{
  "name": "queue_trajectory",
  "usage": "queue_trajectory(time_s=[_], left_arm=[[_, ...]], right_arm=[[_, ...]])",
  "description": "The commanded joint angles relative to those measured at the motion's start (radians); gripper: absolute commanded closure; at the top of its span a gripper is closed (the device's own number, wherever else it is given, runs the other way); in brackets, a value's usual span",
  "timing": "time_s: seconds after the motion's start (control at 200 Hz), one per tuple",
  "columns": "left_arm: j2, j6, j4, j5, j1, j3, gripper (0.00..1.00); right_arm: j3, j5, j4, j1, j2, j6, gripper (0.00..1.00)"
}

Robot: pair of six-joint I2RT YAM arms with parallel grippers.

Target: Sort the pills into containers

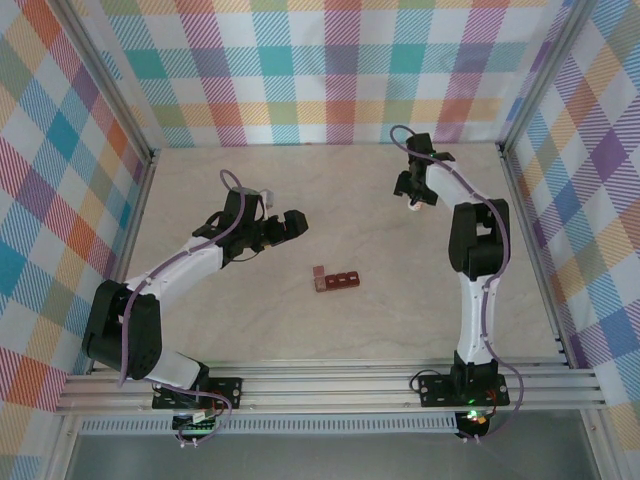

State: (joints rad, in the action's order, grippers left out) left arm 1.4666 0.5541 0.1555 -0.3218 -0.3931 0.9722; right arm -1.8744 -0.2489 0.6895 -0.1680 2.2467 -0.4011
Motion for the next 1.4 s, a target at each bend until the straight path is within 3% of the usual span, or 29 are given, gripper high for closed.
queue_trajectory(time_s=[0.0, 0.475, 0.775, 1.055, 1.395], left_arm=[[0.023, -0.012, -0.012, -0.006, -0.010, 0.011, 0.00], [0.038, -0.012, -0.019, -0.006, -0.016, 0.015, 0.00], [0.026, -0.010, -0.011, -0.004, -0.018, 0.013, 0.00], [-0.011, -0.007, -0.008, 0.009, -0.020, -0.011, 0.00], [-0.103, -0.036, 0.064, 0.045, -0.020, -0.043, 0.00]], right_arm=[[-0.037, 0.009, 0.006, 0.010, 0.025, 0.022, 0.31], [-0.069, 0.007, 0.007, 0.021, 0.052, 0.046, 0.44], [-0.026, 0.062, -0.006, 0.021, 0.000, 0.064, 0.70], [0.139, 0.127, -0.036, -0.024, -0.181, 0.043, 0.70], [0.348, 0.150, -0.048, -0.207, -0.378, 0.027, 0.70]])
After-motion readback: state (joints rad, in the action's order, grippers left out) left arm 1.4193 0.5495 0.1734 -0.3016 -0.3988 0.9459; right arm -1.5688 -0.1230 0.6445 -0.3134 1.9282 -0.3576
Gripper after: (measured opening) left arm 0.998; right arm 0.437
